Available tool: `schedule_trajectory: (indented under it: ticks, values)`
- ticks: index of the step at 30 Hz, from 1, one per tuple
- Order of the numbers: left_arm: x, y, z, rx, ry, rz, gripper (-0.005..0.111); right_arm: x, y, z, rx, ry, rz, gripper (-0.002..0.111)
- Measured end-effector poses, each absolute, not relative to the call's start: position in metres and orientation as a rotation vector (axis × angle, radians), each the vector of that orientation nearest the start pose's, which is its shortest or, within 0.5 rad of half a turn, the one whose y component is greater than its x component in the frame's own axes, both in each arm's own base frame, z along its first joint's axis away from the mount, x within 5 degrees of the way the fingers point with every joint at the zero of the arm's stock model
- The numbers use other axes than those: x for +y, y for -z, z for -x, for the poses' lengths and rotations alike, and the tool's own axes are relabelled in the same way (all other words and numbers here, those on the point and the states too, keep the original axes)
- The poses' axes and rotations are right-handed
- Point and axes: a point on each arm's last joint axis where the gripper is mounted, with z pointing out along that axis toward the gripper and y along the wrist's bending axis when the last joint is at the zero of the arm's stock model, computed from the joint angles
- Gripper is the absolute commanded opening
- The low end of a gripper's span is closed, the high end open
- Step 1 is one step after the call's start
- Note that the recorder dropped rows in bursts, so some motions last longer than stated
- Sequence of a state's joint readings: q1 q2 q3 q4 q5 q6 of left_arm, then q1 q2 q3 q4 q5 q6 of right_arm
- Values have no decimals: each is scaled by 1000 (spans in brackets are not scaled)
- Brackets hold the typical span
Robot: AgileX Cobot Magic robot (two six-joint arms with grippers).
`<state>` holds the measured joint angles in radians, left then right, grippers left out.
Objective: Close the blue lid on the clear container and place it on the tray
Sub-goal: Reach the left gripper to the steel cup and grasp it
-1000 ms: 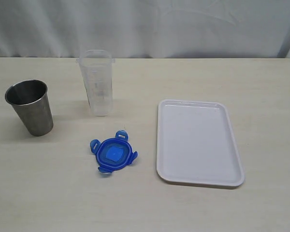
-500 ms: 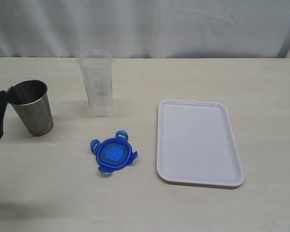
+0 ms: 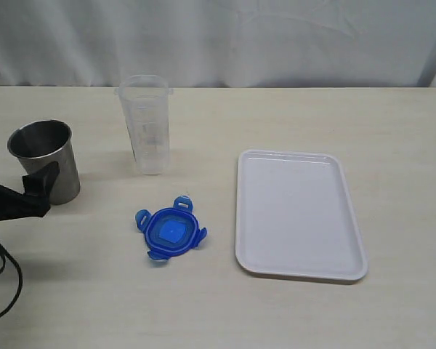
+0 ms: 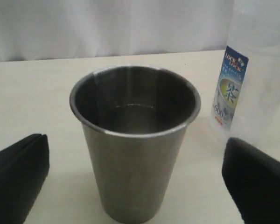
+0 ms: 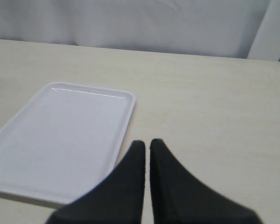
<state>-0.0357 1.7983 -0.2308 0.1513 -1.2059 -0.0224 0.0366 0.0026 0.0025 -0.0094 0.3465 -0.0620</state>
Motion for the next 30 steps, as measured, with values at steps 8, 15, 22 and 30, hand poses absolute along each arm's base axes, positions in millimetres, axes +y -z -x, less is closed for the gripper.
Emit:
schedule_trajectory:
  ticks: [8,15,22,30]
  values:
    - [-26,-100,-246,1881,170,-212,105,2,-181,-54,1833,27,96,4]
    - [-27,-84,-264,1898,173,-213,105,2,-181,-54,1833,27,96,4]
    - [-27,-70,-278,1914,175,-212,105,2,-181,-54,1833,27,96,4]
    - [-28,-64,-291,1899,173,-214,105,2,-181,-54,1833,27,96,4]
